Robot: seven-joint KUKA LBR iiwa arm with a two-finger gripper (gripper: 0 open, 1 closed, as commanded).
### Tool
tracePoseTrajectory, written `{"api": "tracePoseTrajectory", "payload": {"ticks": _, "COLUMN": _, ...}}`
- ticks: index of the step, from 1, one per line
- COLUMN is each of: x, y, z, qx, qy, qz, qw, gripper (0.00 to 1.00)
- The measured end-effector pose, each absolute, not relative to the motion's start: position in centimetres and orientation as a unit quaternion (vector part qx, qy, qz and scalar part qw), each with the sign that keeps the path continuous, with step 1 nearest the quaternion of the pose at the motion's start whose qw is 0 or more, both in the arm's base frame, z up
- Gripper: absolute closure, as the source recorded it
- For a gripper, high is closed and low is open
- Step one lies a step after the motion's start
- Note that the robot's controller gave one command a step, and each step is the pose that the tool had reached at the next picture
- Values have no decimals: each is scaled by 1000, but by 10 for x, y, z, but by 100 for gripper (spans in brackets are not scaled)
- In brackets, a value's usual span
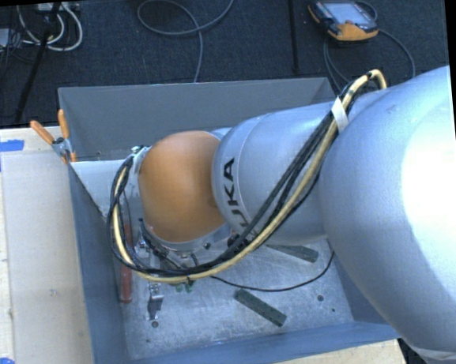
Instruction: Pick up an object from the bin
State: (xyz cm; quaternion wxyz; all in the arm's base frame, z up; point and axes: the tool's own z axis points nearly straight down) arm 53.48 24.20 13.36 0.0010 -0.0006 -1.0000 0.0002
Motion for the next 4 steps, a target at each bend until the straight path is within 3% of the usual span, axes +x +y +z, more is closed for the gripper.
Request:
{"api": "tracePoseTrajectory", "payload": {"ticks": 1, "x": 555, "y": 244, "z": 116, "qx": 73, "qy": -997, "qz": -1, "qw": -3, "gripper": 0}}
{"api": "tracePoseTrajectory", "payload": {"ticks": 2, "x": 577, "y": 237, "z": 94, "qx": 160, "qy": -987, "qz": 0, "qw": 1, "gripper": 0}}
{"api": "tracePoseTrajectory", "payload": {"ticks": 4, "x": 575, "y": 229, "z": 99, "qx": 84, "qy": -996, "qz": 0, "qw": 1, "gripper": 0}}
